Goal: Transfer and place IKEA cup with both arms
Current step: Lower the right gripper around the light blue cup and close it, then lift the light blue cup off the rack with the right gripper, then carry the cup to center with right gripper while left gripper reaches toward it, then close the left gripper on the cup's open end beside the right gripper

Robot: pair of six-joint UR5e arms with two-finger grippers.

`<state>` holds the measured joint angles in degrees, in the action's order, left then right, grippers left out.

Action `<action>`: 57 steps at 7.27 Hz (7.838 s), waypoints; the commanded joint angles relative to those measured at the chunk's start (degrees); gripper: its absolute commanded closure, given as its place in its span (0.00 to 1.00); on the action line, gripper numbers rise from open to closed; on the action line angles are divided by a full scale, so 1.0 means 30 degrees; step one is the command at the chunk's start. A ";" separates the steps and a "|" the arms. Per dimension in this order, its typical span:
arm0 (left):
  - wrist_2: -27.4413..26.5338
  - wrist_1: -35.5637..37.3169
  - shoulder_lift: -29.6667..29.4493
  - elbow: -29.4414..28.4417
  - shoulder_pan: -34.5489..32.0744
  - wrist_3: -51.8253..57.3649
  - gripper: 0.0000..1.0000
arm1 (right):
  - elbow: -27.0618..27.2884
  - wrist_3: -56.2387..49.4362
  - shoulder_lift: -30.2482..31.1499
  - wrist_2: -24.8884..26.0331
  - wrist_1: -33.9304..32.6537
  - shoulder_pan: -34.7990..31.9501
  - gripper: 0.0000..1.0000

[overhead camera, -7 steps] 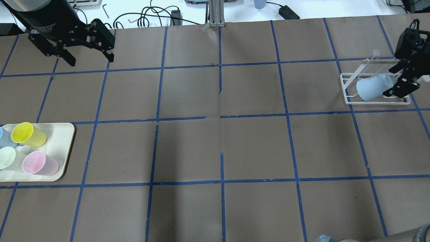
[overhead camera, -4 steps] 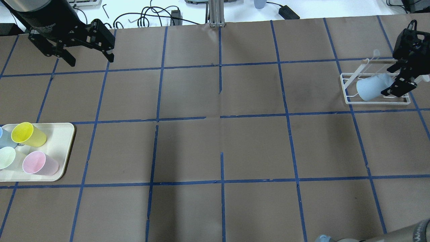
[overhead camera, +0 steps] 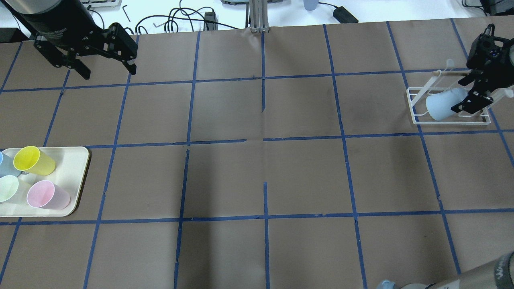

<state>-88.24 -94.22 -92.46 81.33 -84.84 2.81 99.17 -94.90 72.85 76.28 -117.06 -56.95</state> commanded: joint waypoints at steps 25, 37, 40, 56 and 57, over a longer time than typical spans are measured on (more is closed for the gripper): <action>0.5716 -0.0176 0.0205 0.1332 0.0853 0.1951 0.00 | -0.3029 0.7637 0.5365 -1.2137 1.5943 -0.3862 0.57; 2.9794 0.0498 0.2957 1.1590 0.1685 0.5215 0.00 | -0.2736 0.8049 0.5396 -2.3315 2.2294 -1.0076 0.58; 3.0877 0.0411 0.3835 1.1825 0.1152 0.4866 0.00 | -0.2736 0.8048 0.5396 -2.3319 2.2232 -1.0166 0.58; 3.2930 0.0908 0.3486 1.2383 0.0478 0.1846 0.51 | -0.2707 0.8107 0.5367 -2.3377 2.2379 -1.0166 0.46; 3.2495 0.0937 0.3545 1.2180 0.0478 0.1817 0.51 | -0.2707 0.8078 0.5338 -2.3377 2.2379 -1.0166 0.42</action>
<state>10.26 -91.50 -81.97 118.29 -83.41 8.33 91.05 -70.62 88.93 6.16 -49.95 -87.45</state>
